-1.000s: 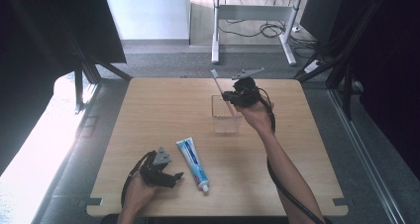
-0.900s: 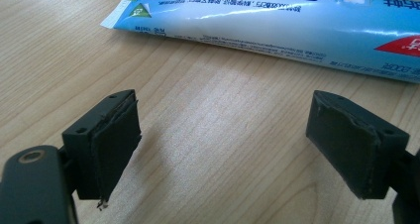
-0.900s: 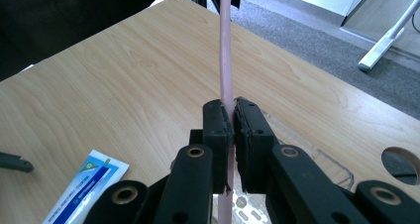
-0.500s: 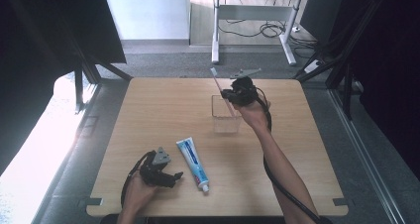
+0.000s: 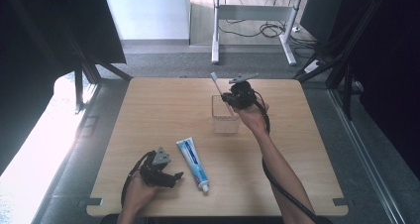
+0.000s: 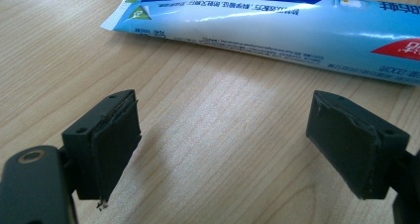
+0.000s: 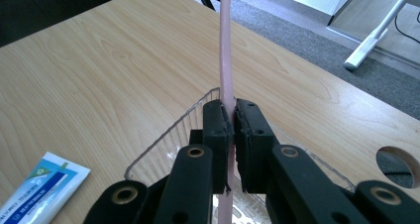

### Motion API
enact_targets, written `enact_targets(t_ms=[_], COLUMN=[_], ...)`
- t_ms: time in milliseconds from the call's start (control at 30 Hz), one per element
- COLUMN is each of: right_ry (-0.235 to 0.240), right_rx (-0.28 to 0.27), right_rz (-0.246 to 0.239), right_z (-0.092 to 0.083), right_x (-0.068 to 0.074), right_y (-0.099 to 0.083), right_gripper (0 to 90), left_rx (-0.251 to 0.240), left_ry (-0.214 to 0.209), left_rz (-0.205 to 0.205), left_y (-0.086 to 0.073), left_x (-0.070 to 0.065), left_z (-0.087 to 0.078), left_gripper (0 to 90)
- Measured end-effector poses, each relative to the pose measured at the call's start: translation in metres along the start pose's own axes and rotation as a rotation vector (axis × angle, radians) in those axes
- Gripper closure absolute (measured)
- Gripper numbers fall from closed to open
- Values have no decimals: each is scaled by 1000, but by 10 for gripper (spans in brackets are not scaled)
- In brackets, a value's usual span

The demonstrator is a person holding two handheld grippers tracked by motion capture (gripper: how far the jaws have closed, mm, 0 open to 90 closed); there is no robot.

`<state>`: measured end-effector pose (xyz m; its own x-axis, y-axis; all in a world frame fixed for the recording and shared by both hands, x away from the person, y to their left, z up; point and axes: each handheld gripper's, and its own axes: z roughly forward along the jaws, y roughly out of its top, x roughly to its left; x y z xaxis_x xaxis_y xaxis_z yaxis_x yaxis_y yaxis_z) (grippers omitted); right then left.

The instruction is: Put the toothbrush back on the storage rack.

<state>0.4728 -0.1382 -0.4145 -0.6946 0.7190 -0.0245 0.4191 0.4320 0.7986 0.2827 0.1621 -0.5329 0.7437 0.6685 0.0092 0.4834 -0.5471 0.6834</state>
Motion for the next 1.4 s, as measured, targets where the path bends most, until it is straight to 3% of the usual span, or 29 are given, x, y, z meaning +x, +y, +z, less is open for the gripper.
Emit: enact_targets(t_ms=[400,867,1400], right_ry=[-2,-17,-4], right_rx=[34,112,186], right_rz=[8,2,8], right_z=[11,25,34], right_x=[-5,-7,-8], right_y=[-10,-22,-25], right_gripper=[841,840,836], left_rx=[3,4,4], left_ry=[1,0,-1], left_rz=[0,1,1], left_y=[0,0,0], left_x=[0,0,0], left_z=[0,1,1], left_gripper=[136,136,136])
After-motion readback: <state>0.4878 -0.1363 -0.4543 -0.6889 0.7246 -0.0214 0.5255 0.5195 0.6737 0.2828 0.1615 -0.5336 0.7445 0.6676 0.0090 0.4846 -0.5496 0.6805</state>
